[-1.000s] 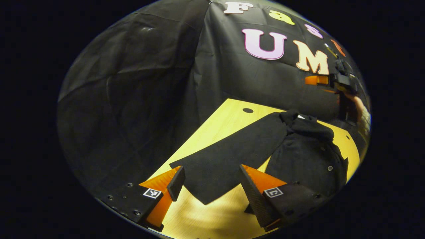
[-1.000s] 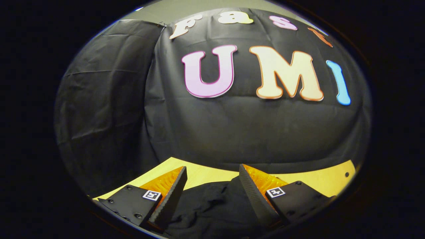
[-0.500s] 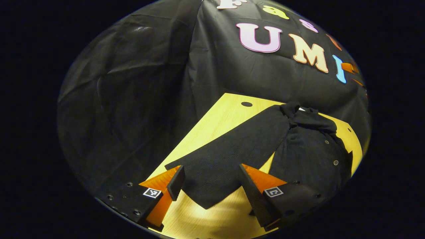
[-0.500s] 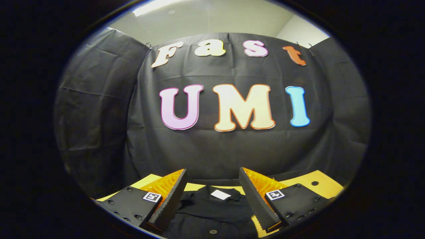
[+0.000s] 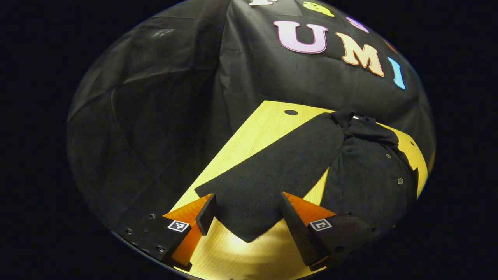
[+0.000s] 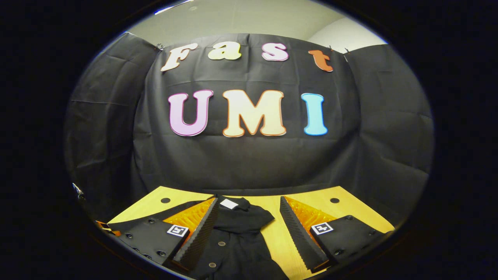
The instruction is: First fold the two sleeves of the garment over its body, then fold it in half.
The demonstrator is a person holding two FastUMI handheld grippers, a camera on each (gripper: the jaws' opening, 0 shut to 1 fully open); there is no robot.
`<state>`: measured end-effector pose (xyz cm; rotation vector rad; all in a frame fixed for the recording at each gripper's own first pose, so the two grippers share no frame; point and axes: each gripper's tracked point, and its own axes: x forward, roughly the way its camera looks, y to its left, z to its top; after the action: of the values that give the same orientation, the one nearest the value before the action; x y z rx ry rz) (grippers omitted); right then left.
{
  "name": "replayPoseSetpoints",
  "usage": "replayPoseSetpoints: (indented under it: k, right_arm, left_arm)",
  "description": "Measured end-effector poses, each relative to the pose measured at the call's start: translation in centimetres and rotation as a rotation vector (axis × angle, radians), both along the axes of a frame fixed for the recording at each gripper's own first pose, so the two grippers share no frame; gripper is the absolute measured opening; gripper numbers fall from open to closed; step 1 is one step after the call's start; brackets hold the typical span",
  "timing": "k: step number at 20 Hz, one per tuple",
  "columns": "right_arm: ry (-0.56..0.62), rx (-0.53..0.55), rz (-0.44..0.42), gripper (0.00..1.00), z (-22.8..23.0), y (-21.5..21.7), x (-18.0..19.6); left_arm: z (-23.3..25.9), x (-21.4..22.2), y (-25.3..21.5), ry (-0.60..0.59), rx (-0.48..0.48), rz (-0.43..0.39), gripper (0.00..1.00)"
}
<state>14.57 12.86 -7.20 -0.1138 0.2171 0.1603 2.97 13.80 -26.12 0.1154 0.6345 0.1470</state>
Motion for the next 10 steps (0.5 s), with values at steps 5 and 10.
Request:
replayPoseSetpoints:
  k: [5, 10]
  right_arm:
    - [0.003, -0.03, -0.079, 0.96, 0.6, -4.8, -2.2]
    - [0.01, -0.031, -0.146, 0.98, 0.7, -8.4, -3.9]
  left_arm:
    - [-2.1, -1.9, 0.9, 0.084, 0.02, 0.011, 0.96]
    - [-2.2, -2.0, 1.0, 0.097, 0.025, -0.004, 0.96]
